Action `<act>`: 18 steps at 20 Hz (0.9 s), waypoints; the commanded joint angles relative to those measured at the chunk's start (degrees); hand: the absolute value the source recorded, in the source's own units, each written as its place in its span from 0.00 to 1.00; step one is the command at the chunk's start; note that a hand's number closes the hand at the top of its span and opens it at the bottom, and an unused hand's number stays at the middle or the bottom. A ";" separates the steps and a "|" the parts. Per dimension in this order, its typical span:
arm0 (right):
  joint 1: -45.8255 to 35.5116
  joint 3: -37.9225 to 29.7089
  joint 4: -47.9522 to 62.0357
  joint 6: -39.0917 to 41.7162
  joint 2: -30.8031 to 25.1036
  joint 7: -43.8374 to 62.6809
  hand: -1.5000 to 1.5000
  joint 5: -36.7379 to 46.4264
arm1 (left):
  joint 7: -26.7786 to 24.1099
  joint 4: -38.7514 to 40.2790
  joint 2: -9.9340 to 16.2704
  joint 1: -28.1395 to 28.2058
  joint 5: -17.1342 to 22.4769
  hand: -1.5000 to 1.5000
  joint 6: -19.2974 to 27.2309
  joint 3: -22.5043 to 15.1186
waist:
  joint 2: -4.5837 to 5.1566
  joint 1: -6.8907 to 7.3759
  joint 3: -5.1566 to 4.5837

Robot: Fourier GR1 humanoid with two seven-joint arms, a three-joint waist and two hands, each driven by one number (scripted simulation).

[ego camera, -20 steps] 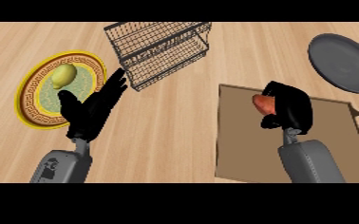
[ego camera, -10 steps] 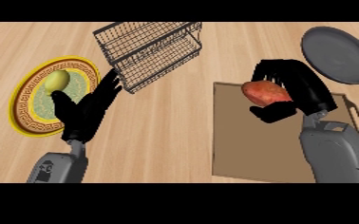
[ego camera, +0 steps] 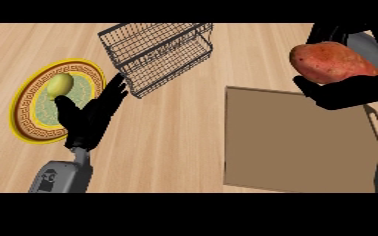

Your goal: Pick the sweet potato from the tray and place it in the tiered basket

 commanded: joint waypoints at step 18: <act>-40.70 4.40 41.45 -12.97 6.56 5.95 1.00 7.76 | 3.40 -1.04 -2.88 -3.37 -1.06 0.50 -0.10 -0.35 | 0.56 1.70 -0.02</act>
